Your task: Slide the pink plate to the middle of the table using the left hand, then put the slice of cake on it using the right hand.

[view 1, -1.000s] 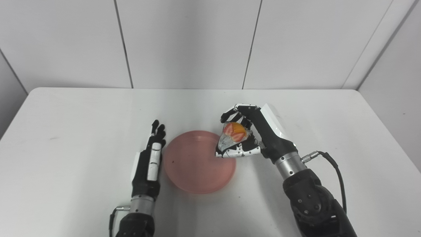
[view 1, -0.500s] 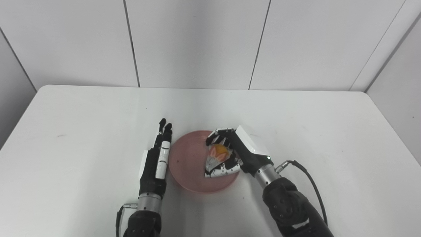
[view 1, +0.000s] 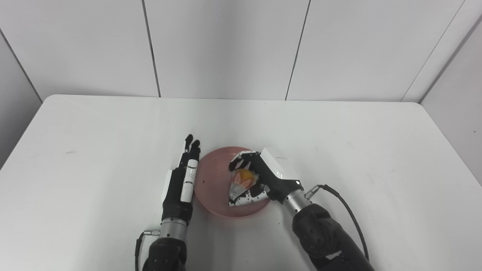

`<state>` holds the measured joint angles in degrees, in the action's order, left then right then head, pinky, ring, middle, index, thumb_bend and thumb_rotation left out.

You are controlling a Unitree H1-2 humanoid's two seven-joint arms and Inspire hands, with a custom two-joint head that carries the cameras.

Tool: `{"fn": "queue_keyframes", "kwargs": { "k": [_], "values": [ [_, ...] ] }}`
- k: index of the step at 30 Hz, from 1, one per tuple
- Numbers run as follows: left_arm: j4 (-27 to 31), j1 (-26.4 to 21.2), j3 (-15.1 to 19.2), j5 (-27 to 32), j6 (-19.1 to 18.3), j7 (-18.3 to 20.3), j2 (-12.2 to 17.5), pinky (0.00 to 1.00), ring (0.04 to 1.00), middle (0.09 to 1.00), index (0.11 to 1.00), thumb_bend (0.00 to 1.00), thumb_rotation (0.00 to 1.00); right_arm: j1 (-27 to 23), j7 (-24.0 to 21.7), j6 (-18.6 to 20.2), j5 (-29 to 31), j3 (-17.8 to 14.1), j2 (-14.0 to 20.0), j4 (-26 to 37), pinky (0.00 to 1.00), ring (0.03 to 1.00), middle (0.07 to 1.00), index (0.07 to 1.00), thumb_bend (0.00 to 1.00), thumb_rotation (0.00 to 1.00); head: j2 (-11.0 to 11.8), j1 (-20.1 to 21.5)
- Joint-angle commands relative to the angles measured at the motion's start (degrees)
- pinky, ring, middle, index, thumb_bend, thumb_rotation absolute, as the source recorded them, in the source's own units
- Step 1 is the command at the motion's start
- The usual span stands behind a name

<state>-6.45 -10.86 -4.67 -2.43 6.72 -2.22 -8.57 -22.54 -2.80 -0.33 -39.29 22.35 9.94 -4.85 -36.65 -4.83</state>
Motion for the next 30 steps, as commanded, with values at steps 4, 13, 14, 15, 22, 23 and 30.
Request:
{"fn": "queue_keyframes", "kwargs": {
  "k": [4,13,14,15,22,23,30],
  "values": [
    [1.2,0.5,-0.5,-1.0,0.0,-0.5,-0.5,0.97,0.974,0.965,0.974,0.65,1.00,-0.6,1.5,-5.5,1.2,-0.8,1.1,3.5,0.71,0.803,0.839,0.845,0.63,0.48,0.0,0.0],
    [1.5,0.6,-0.4,-0.2,-0.1,-0.3,-0.5,0.98,0.975,0.967,0.969,0.63,1.00,0.6,-2.6,-8.7,5.4,-1.2,4.4,6.5,0.95,1.000,1.000,0.996,0.71,0.58,-0.1,0.3],
    [1.3,0.5,-0.3,-0.1,0.4,-0.3,-0.5,0.98,0.975,0.966,0.969,0.63,1.00,0.8,-2.8,-8.5,5.4,-1.3,4.5,7.1,0.95,1.000,1.000,0.998,0.72,0.58,0.0,0.3],
    [1.1,0.5,-0.3,0.0,0.7,-0.3,-0.4,0.98,0.973,0.966,0.968,0.63,1.00,1.1,-3.0,-8.2,5.3,-1.5,4.6,7.7,0.95,1.000,1.000,0.999,0.73,0.56,0.0,0.3],
    [0.7,0.3,-0.2,0.1,1.3,0.0,0.2,0.99,0.981,0.971,0.975,0.62,1.00,2.9,-2.8,-8.2,6.5,-4.1,4.6,10.2,0.97,1.000,1.000,1.000,0.84,0.48,0.0,0.5],
    [0.6,0.2,-0.1,0.1,1.4,0.0,0.3,0.99,0.981,0.971,0.975,0.61,1.00,3.2,-2.6,-8.5,6.8,-4.6,4.8,10.3,0.98,1.000,1.000,1.000,0.85,0.50,0.0,0.5],
    [1.5,0.3,0.5,1.3,0.0,0.4,0.8,1.00,0.993,0.979,0.979,0.59,1.00,6.7,-1.1,-6.7,13.1,-10.6,2.7,11.7,0.90,1.000,1.000,1.000,0.83,0.60,0.1,1.1]
  ]
}}
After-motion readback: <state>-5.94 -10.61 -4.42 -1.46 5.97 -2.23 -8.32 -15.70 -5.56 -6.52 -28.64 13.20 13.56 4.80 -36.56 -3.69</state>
